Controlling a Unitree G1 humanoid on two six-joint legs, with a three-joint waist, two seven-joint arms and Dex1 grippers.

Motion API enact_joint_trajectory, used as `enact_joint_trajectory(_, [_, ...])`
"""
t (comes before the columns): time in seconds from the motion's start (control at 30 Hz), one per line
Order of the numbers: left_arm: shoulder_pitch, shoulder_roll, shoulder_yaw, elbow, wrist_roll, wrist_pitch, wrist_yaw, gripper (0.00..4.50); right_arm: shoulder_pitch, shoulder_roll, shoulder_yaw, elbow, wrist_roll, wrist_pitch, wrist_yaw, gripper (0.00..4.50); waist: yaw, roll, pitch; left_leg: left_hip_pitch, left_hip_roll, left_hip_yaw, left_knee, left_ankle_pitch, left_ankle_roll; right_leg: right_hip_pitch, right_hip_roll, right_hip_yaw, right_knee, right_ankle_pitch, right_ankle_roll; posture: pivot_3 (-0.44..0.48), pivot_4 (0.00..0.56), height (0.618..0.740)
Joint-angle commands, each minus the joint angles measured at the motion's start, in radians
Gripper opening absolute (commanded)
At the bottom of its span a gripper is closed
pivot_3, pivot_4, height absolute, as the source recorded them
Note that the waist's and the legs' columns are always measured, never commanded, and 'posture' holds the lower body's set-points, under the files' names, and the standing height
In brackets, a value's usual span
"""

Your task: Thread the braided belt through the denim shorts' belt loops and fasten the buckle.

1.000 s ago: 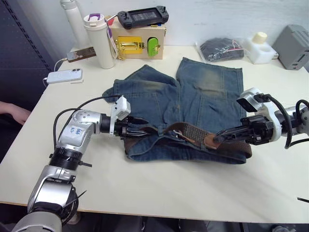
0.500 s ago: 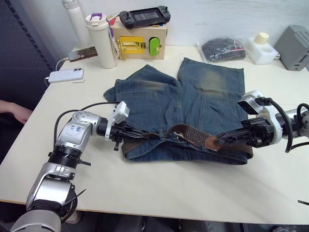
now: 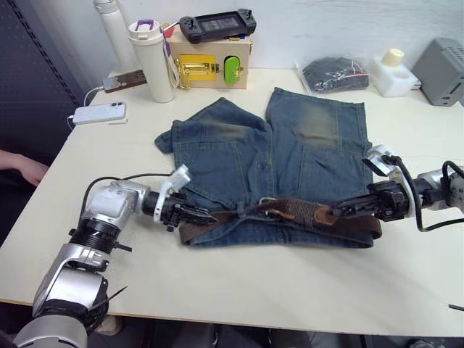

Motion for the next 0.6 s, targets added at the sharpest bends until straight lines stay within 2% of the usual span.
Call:
enact_joint_trajectory(0.03, [-0.01, -0.039, -0.046, 0.061, 0.158, -0.202, 0.138, 0.08, -0.048, -0.002, -0.01, 0.01, 0.008, -0.026, 0.058, 0.0, 0.008, 0.003, -0.002, 0.0, 0.0, 0.0, 0.0, 0.0, 0.0, 0.0, 0.0, 0.0, 0.0, 0.0, 0.0, 0.0, 0.15, 0.645])
enact_joint_trajectory(0.1, [-0.015, -0.058, -0.034, 0.078, 0.17, -0.25, 0.158, 0.08, -0.053, 0.001, -0.004, 0.006, 0.01, -0.03, 0.058, 0.0, 0.017, 0.005, -0.003, 0.0, 0.0, 0.0, 0.003, 0.0, 0.0, 0.002, 0.0, 0.0, 0.0, 0.0, 0.0, 0.0, 0.15, 0.645])
enact_joint_trajectory(0.2, [-0.002, -0.059, -0.021, 0.055, 0.162, -0.286, 0.126, 1.16, -0.057, 0.006, 0.0, 0.003, 0.012, -0.028, 0.058, 0.0, 0.032, 0.005, -0.003, 0.0, 0.0, 0.0, 0.005, 0.001, 0.001, 0.002, -0.001, 0.0, 0.0, 0.0, 0.0, 0.0, 0.15, 0.645])
enact_joint_trajectory(0.3, [0.008, -0.047, -0.016, 0.044, 0.185, -0.354, 0.139, 2.43, -0.061, 0.011, 0.0, -0.003, 0.012, -0.02, 0.058, 0.0, 0.031, 0.005, -0.003, 0.0, 0.0, 0.0, 0.005, 0.001, 0.001, 0.002, -0.001, 0.0, 0.0, 0.0, 0.0, 0.0, 0.15, 0.645])
enact_joint_trajectory(0.37, [0.009, -0.042, 0.003, 0.029, 0.179, -0.371, 0.138, 3.11, -0.064, 0.014, 0.001, -0.002, 0.008, -0.014, 0.058, 0.0, 0.028, 0.005, -0.003, 0.0, 0.0, 0.0, 0.005, 0.001, 0.001, 0.002, -0.001, 0.0, 0.0, 0.0, 0.0, 0.0, 0.15, 0.645])
enact_joint_trajectory(0.6, [0.021, 0.004, 0.111, -0.19, 0.083, -0.295, 0.154, 3.11, -0.065, 0.021, -0.015, -0.013, 0.018, 0.029, 0.058, 0.0, 0.021, 0.005, -0.003, -0.002, 0.0, 0.0, 0.003, 0.001, 0.001, -0.001, 0.0, 0.0, 0.0, 0.0, 0.001, 0.0, 0.15, 0.645])
